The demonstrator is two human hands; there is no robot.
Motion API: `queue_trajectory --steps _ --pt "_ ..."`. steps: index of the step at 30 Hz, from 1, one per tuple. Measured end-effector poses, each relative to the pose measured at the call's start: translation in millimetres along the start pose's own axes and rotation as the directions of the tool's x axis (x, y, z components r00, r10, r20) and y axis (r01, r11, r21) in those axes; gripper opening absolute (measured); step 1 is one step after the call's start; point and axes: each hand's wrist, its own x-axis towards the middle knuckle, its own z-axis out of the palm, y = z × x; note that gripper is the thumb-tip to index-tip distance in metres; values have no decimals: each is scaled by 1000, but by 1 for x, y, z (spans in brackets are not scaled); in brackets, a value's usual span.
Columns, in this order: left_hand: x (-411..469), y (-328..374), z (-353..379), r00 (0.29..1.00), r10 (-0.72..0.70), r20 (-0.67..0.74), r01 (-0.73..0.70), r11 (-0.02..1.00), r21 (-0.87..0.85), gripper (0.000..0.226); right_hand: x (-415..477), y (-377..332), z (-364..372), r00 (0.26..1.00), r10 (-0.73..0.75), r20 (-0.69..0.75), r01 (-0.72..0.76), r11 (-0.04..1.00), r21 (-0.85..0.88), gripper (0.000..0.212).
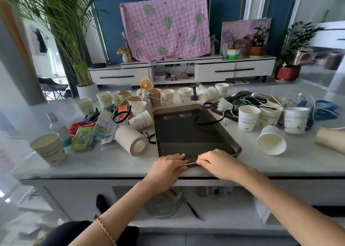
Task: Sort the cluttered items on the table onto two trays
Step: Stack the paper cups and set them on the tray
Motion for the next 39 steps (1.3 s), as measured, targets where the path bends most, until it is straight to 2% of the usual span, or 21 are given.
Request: queue_trajectory --steps 4,6,8,10,11,14,16,18,19,21,23,26,29,32,35,39 --pt "6 13 -7 998 -56 -6 56 998 1 43 -4 11 -12 998 32 -50 -26 993 113 31" --pt "12 22 -8 997 -67 -43 63 994 -89 47 -7 27 -24 981 53 -185 -24 987 157 29" --pt "25 29 -5 996 -35 -86 22 990 -142 40 -10 50 -43 914 107 -392 -56 989 139 30" --pt "40 37 -5 992 -3 -129 -15 990 -139 31 -21 75 -63 812 185 -554 -200 979 34 42" --pt "51 42 -5 990 3 -144 -26 987 -158 29 -28 88 -70 776 240 -583 -296 955 -1 51" --pt "84 49 -8 987 -4 -158 -34 970 -241 30 -47 117 -77 767 471 -436 -512 858 26 71" --pt "103 42 -14 998 -43 -49 27 959 -282 32 -48 132 -71 743 549 -383 -577 815 50 62" --pt "112 31 -24 988 -37 148 85 940 -331 20 -46 139 -70 712 541 -447 -584 810 49 48" --pt "113 26 -28 964 -12 264 109 929 -354 14 -44 141 -69 702 528 -478 -578 815 51 44" --pt "113 21 -29 890 35 454 122 942 -312 16 -39 144 -69 695 492 -525 -545 836 62 39" --pt "112 21 -25 856 39 515 83 973 -213 17 -34 140 -70 682 449 -578 -476 872 116 37" --pt "113 23 -19 875 18 483 61 987 -146 12 -27 125 -77 658 421 -624 -379 902 209 32" --pt "112 24 -15 908 -29 418 76 992 -96 10 -17 108 -80 657 477 -584 -306 876 372 25" --pt "110 24 -19 925 -89 371 128 988 -83 18 -9 103 -80 655 560 -507 -261 798 544 24" --pt "117 24 -29 929 -127 346 215 949 -230 15 -2 105 -86 617 657 -433 -248 684 686 24" --pt "164 35 -37 981 -134 138 167 949 -267 14 3 109 -98 573 722 -388 -245 603 759 23"
